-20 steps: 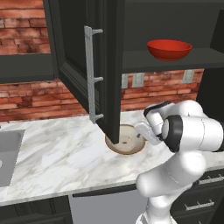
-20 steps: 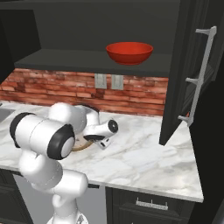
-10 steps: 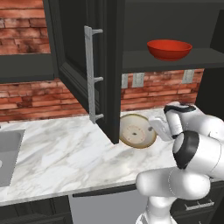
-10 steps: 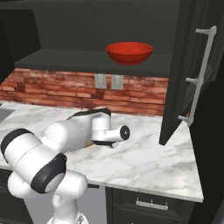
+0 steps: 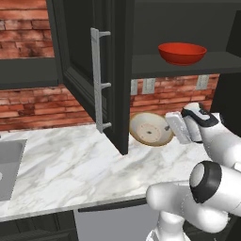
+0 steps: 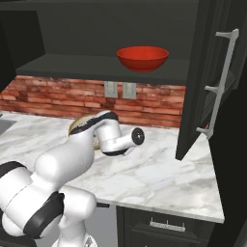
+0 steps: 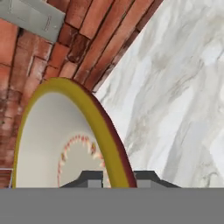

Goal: Open the cabinet. Pick the bowls from the counter and place them in the cabinet. Then close the cabinet.

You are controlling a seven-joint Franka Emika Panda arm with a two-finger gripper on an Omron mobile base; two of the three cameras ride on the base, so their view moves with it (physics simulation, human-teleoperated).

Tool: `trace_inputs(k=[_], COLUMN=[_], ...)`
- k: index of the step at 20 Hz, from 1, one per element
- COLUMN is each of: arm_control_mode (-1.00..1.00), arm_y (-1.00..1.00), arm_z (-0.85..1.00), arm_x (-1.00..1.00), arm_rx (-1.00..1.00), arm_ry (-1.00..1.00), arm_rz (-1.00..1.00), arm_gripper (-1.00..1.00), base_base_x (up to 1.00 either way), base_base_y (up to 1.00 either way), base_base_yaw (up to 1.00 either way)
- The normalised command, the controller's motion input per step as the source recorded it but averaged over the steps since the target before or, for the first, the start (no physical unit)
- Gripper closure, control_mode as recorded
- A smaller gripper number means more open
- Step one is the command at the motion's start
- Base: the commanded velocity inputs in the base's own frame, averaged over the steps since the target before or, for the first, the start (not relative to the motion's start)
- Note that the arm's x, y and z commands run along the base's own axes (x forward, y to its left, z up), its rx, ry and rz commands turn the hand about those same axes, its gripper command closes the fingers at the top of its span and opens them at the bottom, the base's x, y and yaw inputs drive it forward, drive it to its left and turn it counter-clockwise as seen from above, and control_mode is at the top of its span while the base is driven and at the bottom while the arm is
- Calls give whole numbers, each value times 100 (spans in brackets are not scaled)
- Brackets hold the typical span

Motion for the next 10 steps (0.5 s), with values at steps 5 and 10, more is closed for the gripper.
trace_inputs(k=[5, 10], arm_control_mode=[-100, -100], arm_y=[-36, -6], arm_z=[35, 36], arm_x=[-43, -33], arm_rx=[0, 0], arm_ry=[7, 2], arm_rz=[-21, -26], arm_gripper=[100, 100], base_base_x=[0, 0], base_base_y=[0, 0], base_base_yaw=[0, 0])
